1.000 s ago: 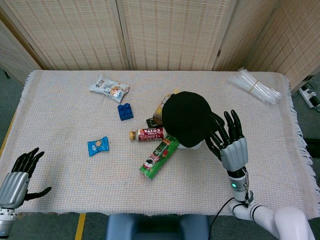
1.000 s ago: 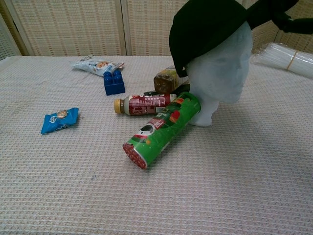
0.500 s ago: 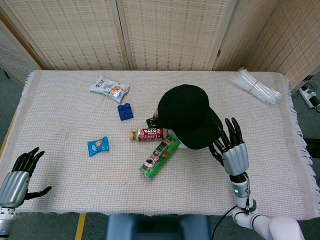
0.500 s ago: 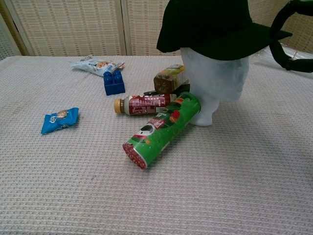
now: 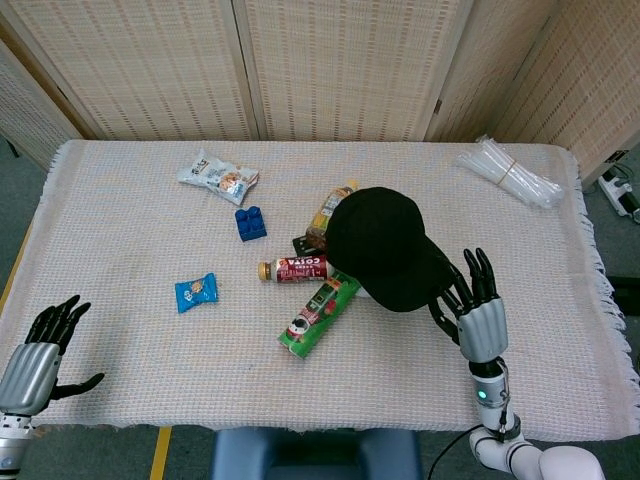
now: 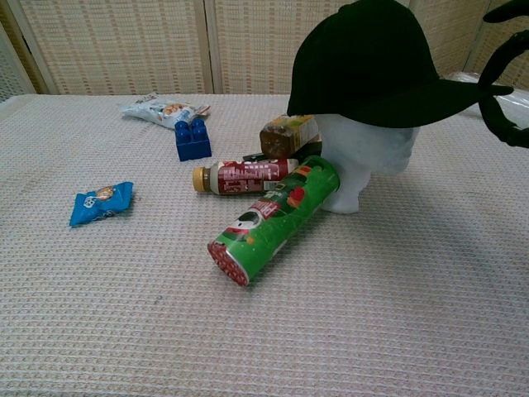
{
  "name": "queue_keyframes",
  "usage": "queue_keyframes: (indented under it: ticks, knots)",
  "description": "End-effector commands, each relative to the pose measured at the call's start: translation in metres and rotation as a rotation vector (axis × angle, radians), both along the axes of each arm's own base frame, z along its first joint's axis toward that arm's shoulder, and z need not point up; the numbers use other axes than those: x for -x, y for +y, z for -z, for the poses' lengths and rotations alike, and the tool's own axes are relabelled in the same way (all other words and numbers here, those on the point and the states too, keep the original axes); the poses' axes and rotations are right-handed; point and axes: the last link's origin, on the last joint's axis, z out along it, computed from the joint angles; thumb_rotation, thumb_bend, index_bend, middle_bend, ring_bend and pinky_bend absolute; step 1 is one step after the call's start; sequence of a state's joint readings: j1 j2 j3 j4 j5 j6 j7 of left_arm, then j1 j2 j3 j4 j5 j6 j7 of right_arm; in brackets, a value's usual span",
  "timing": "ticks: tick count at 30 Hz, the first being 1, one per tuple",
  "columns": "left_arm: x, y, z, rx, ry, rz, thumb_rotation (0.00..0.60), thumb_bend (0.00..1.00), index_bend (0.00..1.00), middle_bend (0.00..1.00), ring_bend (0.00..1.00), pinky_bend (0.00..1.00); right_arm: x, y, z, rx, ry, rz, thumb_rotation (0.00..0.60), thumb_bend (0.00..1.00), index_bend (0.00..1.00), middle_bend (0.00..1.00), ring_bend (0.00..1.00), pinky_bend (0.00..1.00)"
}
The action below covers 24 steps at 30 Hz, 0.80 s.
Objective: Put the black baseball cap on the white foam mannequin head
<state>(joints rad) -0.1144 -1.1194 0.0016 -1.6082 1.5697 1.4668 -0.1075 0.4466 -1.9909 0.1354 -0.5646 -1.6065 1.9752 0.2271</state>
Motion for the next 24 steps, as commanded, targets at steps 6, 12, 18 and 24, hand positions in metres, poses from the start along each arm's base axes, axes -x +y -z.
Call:
queue_keyframes:
  ticks: [6,12,18,24]
  knots:
    - [0.000,0.001,0.000,0.000,0.000,0.001,0.600,0.10,0.01,0.00,0.00,0.05,0.006,0.000,-0.001,-0.014,0.040,0.024,0.600,0.23,0.12,0.02,0.00,0.00]
    - [0.001,0.001,-0.001,-0.009,-0.003,0.005,0.600,0.10,0.01,0.00,0.00,0.05,0.014,0.012,-0.011,-0.039,0.083,0.021,0.600,0.09,0.00,0.00,0.00,0.00]
    - [0.001,0.001,0.000,-0.004,0.000,0.006,0.600,0.10,0.01,0.00,0.00,0.05,0.031,0.036,-0.033,-0.033,0.144,0.056,0.600,0.06,0.00,0.00,0.00,0.00]
    - [0.001,0.000,0.001,-0.004,0.012,0.005,0.600,0.10,0.01,0.00,0.00,0.05,0.061,0.070,-0.078,-0.005,0.225,0.223,0.600,0.06,0.00,0.00,0.00,0.00]
